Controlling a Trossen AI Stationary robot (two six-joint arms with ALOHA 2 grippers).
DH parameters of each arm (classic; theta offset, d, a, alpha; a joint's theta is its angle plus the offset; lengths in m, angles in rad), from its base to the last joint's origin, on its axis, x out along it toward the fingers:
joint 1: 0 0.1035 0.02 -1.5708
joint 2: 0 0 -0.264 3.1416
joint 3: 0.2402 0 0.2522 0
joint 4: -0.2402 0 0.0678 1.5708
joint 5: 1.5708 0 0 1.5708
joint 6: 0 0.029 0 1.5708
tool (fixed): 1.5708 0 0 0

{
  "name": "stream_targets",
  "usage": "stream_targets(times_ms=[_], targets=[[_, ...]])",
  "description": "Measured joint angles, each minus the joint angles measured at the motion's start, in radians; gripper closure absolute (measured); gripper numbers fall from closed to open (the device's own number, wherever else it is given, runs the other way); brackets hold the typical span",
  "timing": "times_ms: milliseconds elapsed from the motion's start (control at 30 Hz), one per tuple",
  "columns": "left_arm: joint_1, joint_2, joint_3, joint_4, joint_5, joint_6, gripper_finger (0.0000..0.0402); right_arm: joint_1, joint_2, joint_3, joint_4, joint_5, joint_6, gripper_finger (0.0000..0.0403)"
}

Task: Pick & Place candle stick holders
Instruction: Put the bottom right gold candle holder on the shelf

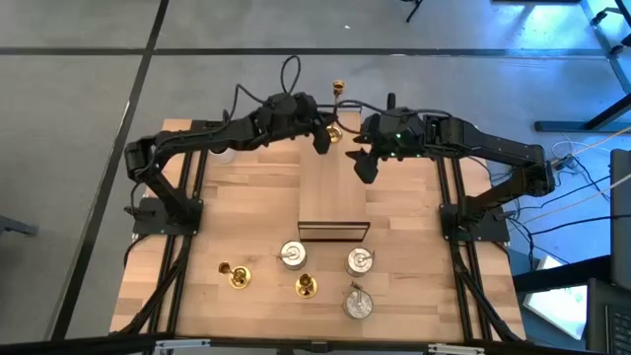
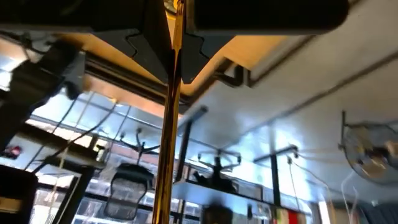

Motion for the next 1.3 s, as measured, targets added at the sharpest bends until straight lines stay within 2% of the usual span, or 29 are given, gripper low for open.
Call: stream_targets(times_ms=[200, 267, 367, 500, 600, 667, 767, 867, 1033, 1100, 1200, 1300], targets=[[0.156, 0.026, 0.0, 0.094, 0.289, -0.043, 0.039, 0.023, -0.01, -0.001, -0.018, -0.032, -0.007, 0.0179], [0.174, 0.045, 0.0, 0.15, 0.36, -0.036, 0.039, 0.023, -0.026, -0.001, 0.022, -0.101, -0.052, 0.0179], [0.185, 0.065, 0.0, 0.198, 0.428, -0.006, 0.039, 0.018, -0.056, -0.001, 0.098, -0.266, -0.173, 0.0186], [0.177, 0.076, 0.0, 0.217, 0.438, 0.01, 0.039, 0.008, -0.11, -0.035, 0.19, -0.464, -0.241, 0.0202], [0.171, 0.076, 0.0, 0.218, 0.442, 0.08, 0.039, -0.015, -0.169, -0.16, 0.341, -0.582, -0.207, 0.0213], [0.174, 0.076, 0.0, 0.218, 0.445, 0.115, 0.039, -0.035, -0.219, -0.279, 0.502, -0.636, -0.135, 0.0218], [0.189, 0.076, 0.0, 0.215, 0.443, 0.151, 0.0389, -0.062, -0.295, -0.459, 0.753, -0.652, -0.003, 0.0223], [0.202, 0.076, 0.0, 0.192, 0.44, 0.185, 0.0388, -0.089, -0.353, -0.584, 0.905, -0.652, 0.09, 0.0224], [0.233, 0.093, 0.0, 0.173, 0.564, 0.193, 0.0391, -0.116, -0.402, -0.624, 0.918, -0.652, 0.129, 0.0224], [0.233, 0.105, 0.0, 0.172, 0.577, 0.191, 0.0391, -0.115, -0.403, -0.624, 0.927, -0.652, 0.13, 0.0224], [0.202, 0.123, 0.0, 0.184, 0.524, 0.214, 0.0391, -0.115, -0.403, -0.624, 0.92, -0.652, 0.134, 0.0224], [0.155, 0.141, 0.0, 0.235, 0.348, 0.208, 0.0391, -0.115, -0.401, -0.624, 0.905, -0.652, 0.136, 0.0224]])
